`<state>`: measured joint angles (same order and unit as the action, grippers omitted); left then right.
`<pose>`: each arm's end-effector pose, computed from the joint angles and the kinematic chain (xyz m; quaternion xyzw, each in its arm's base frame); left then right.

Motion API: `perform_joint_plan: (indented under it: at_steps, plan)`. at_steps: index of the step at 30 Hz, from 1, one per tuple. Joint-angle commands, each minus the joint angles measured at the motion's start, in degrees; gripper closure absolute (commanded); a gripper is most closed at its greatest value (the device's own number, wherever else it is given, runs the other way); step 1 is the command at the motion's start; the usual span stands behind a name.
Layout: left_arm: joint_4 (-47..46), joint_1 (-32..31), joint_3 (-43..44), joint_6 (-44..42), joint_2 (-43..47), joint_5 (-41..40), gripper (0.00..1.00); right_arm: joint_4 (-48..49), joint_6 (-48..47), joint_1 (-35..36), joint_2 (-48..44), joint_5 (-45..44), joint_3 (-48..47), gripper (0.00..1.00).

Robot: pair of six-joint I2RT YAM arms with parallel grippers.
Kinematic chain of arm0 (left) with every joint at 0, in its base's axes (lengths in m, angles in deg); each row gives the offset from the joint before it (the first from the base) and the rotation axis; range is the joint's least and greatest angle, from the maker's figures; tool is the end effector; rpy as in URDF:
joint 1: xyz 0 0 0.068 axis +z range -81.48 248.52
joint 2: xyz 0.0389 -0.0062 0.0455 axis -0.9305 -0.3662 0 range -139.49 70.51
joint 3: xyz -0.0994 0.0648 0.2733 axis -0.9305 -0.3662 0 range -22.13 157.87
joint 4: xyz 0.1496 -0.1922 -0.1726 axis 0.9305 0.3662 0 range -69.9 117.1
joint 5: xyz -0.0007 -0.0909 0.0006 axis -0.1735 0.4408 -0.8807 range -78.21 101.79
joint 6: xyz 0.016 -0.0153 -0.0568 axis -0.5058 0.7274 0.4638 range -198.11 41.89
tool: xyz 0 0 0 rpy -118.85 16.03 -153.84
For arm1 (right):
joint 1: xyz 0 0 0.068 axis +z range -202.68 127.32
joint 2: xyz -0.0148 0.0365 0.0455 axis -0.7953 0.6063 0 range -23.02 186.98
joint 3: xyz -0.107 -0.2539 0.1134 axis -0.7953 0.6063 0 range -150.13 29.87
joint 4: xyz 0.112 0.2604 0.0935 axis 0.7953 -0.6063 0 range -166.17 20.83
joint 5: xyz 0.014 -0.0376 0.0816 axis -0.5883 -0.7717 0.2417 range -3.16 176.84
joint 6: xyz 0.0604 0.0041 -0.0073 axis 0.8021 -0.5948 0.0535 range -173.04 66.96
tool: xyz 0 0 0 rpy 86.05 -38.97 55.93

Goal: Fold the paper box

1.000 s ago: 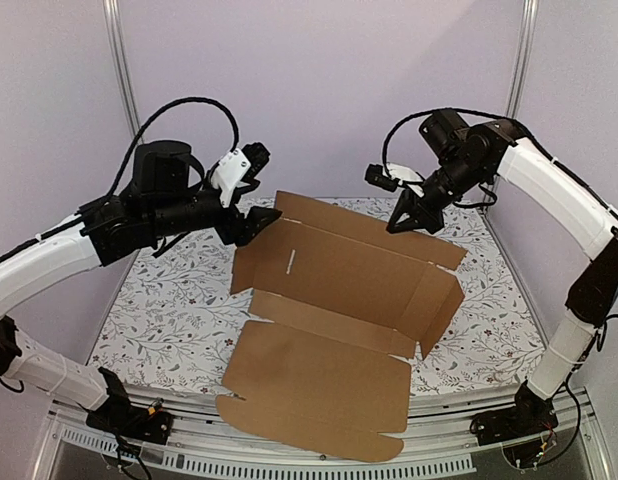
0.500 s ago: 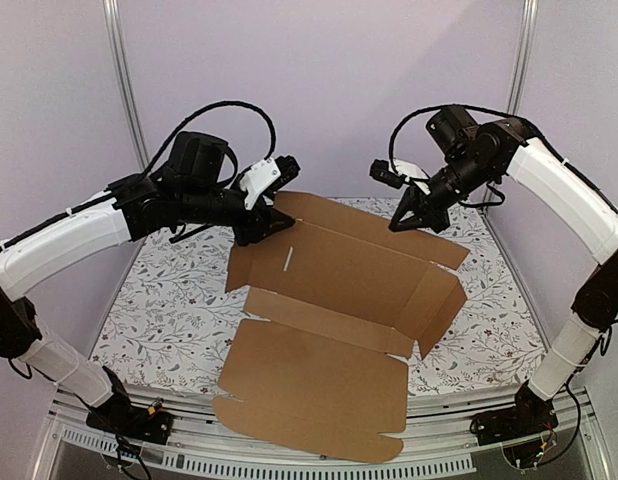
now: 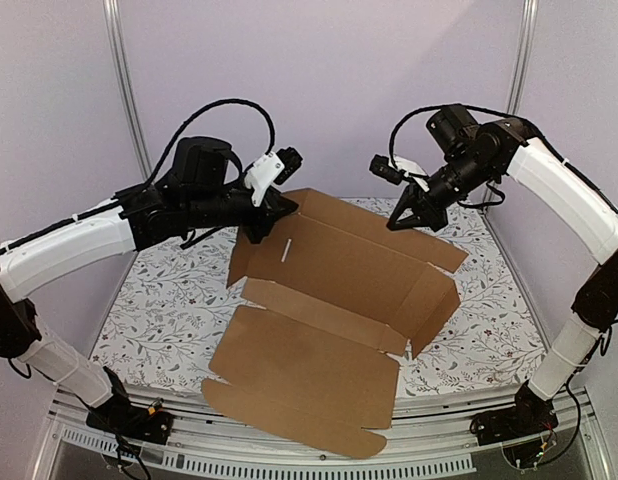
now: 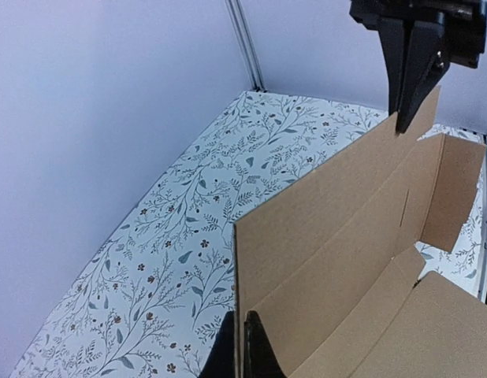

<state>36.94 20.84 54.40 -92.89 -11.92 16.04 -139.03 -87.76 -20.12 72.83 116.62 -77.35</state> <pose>0.2539 -0.2838 0.3852 0.4490 0.7008 -0.1863 0.5220 0.3046 0.2213 0.4199 -0.5733 0.7357 0.2423 0.2670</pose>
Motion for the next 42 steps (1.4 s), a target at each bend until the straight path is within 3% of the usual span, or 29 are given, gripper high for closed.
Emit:
perform_joint_plan:
  at_steps: [1, 6, 11, 18, 22, 26, 30, 36, 42]
  plan:
    - [-10.05, -4.57, -2.46, 5.04, -0.72, -15.16, 1.00, 4.02, 5.15, -0.01, 0.41, 4.60, -0.10, 1.00]
    - [-14.02, -9.09, -1.62, 10.41, -3.61, -24.96, 1.00, 5.95, 9.49, 0.04, 1.71, 4.94, -0.39, 1.00]
    - [-15.58, -12.88, 0.72, 13.35, -7.64, -33.53, 0.89, 7.25, 12.13, 0.03, 2.95, 3.44, -0.88, 1.00]
    - [-8.79, -14.59, 4.62, 8.95, -8.31, -35.84, 0.63, 7.47, 11.16, 0.03, 3.30, 0.53, 0.08, 1.00]
    - [-2.64, -14.49, 5.14, 5.02, -1.70, -27.96, 0.48, 7.39, 9.09, 0.00, 2.70, 0.53, 0.87, 1.00]
    - [8.86, -14.46, 6.07, 1.66, 6.65, -13.88, 0.37, 6.14, 5.93, 0.00, 2.43, 2.36, 1.04, 1.00]
    - [14.16, -12.28, 5.14, 0.35, 15.47, -13.12, 0.31, 3.34, -0.05, 0.00, 1.94, 5.46, 1.98, 1.00]
    - [15.68, 2.25, 2.73, 0.21, 17.83, -9.48, 0.36, 2.11, -6.22, 1.17, 0.86, 6.30, 3.81, 1.00]
    - [16.98, 7.97, 6.95, -2.83, 8.23, -3.54, 0.50, 0.44, -8.92, 4.48, -0.16, 4.30, 4.27, 1.00]
